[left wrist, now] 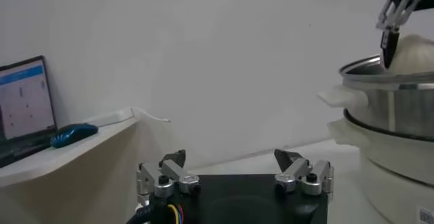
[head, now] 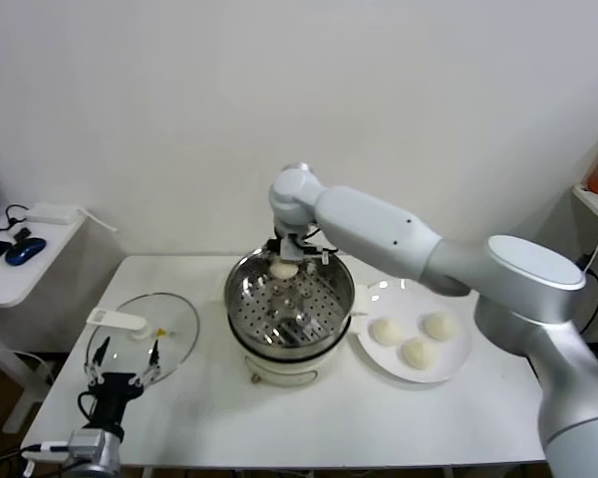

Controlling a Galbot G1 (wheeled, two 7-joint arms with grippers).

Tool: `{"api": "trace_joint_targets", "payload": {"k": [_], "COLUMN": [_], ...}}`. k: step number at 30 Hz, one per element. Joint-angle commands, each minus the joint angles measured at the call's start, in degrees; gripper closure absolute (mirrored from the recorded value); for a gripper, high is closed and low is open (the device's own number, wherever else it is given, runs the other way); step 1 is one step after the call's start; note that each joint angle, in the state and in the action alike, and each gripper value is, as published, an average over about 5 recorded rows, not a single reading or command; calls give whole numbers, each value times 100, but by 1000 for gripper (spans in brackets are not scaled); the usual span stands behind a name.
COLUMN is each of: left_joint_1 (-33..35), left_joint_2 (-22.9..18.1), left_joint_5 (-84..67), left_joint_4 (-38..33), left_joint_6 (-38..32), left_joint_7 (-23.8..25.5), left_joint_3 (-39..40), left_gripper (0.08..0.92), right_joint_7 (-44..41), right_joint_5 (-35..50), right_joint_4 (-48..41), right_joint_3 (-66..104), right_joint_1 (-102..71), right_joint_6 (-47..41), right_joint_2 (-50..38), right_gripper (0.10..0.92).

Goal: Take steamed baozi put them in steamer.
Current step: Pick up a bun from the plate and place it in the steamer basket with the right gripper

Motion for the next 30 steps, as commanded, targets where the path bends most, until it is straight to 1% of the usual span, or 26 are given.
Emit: {"api": "trace_joint_targets", "payload": {"k": [1,12,14,19,22,26,30], "left_joint_1": [-10,-18,-22,-21,-10,1,6], "left_joint_2": [25,6,3,-1,1,-4,-12], "left_joint_5": [-17,-32,-32,-32,-35,-49,-60], "left_joint_4": [26,96,105,112,115,96,61], "left_joint_6": [1,-17,-17,-20,-27,-29,-18], "left_joint_7": [2,4,0,-6,-9,-12,-11], "left_joint_3": [-3,-18,-14,-15,-22,-36,-37], "left_gripper": [177,177,177,177,177,177,177], "right_joint_7": [27,24,22,-6,-64,-270,-555], "right_joint_5": [-632,-697,-687,-644,-486,242,1615], "right_joint_4": [-350,-544,-548,-538,-478,-137,554], "right_joint_3": [219,320,325,365,375,135,-501], "right_joint_1": [-335,-435,-446,-429,-328,60,741], "right_joint_6": [222,214,214,247,287,232,-137], "right_joint_2": [251,311,319,328,294,31,-549], "right_gripper": [310,294,283,213,204,203,203]}}
